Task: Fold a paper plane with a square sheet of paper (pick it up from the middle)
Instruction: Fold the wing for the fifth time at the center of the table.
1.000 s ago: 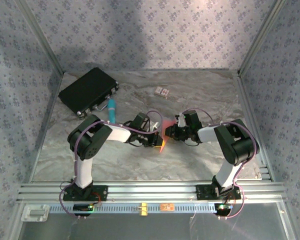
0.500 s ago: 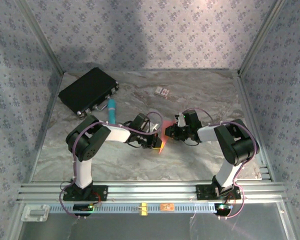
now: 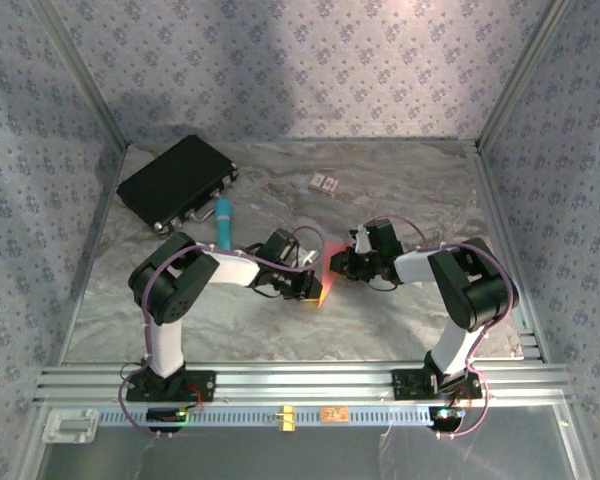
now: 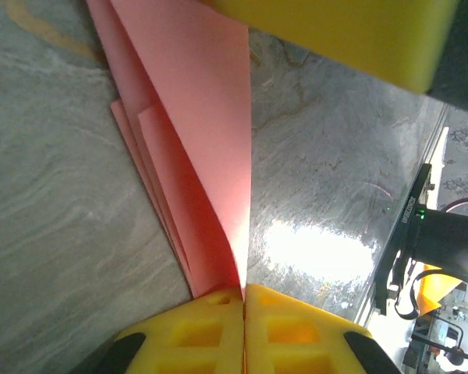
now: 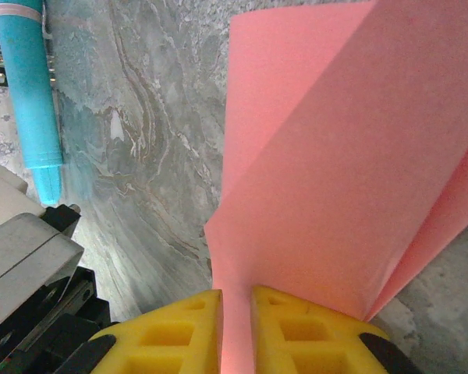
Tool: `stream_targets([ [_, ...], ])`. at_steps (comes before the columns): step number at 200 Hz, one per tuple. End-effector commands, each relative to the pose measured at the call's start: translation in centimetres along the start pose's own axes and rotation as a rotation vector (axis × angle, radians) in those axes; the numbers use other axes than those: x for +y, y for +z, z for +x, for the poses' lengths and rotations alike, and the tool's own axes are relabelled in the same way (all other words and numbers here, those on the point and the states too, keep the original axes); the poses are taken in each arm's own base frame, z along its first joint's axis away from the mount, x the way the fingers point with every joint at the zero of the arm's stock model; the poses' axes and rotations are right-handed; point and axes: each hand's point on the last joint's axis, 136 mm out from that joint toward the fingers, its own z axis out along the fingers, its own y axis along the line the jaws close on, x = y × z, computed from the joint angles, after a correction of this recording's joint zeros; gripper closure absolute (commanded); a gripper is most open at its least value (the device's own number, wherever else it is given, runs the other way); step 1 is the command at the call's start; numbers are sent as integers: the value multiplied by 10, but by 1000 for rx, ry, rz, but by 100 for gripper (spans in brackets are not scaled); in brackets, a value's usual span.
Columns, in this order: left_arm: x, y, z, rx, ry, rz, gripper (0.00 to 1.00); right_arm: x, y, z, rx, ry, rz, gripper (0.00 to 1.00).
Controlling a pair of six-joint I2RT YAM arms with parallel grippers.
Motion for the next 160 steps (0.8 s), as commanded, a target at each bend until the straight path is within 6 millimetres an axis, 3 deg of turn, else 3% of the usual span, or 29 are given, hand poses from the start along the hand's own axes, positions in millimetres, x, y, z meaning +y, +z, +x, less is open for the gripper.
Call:
stream_targets([
  [1, 15, -1, 36, 110, -78, -47, 88, -38, 5, 20, 48, 60, 150, 82],
  [55, 18, -2, 42, 124, -81, -62, 98, -38, 6, 21, 49, 64, 151, 82],
  [76, 18, -2, 44, 127, -80, -63, 87, -38, 5, 21, 48, 64, 151, 82],
  [89, 17, -2, 44, 130, -77, -60, 85, -39, 6, 21, 49, 66, 154, 82],
  [109, 18, -2, 47, 138, -76, -61, 99, -40, 6, 21, 49, 67, 160, 82],
  [124, 19, -2, 48, 137, -76, -65, 100, -41, 6, 22, 50, 69, 164, 82],
  [136, 20, -3, 50, 141, -80, -72, 98, -41, 6, 22, 49, 69, 166, 82],
  [149, 21, -3, 51, 141, -82, -78, 88, -41, 6, 22, 49, 69, 167, 82],
  [160, 20, -4, 51, 141, -80, -73, 89, -41, 6, 22, 50, 69, 167, 82],
])
